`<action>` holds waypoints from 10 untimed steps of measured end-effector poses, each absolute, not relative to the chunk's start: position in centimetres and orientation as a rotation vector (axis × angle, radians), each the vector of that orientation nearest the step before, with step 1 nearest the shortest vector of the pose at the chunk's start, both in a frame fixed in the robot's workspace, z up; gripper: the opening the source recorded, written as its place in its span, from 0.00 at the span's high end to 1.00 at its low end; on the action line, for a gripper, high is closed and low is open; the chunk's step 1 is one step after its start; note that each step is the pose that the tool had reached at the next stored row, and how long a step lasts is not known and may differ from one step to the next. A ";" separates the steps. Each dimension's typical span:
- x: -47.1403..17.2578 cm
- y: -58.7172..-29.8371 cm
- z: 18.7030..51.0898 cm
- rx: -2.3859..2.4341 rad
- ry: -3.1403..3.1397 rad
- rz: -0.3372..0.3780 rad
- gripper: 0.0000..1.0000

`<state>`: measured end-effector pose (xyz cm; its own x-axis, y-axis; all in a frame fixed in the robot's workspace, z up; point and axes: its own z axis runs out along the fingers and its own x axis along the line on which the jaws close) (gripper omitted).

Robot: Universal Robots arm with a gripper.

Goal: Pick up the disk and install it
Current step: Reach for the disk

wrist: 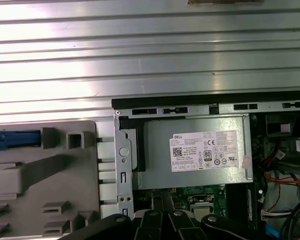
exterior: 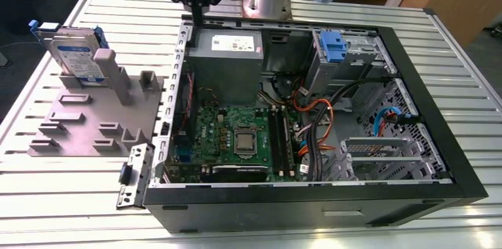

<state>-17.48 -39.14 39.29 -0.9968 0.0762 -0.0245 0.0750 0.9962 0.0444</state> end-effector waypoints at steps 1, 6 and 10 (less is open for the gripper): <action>-17.7 -39.1 39.3 0.118 3.112 0.068 0.89; -17.8 -39.1 39.3 0.118 3.112 0.068 0.89; -17.9 -39.1 39.3 0.118 3.113 0.068 0.89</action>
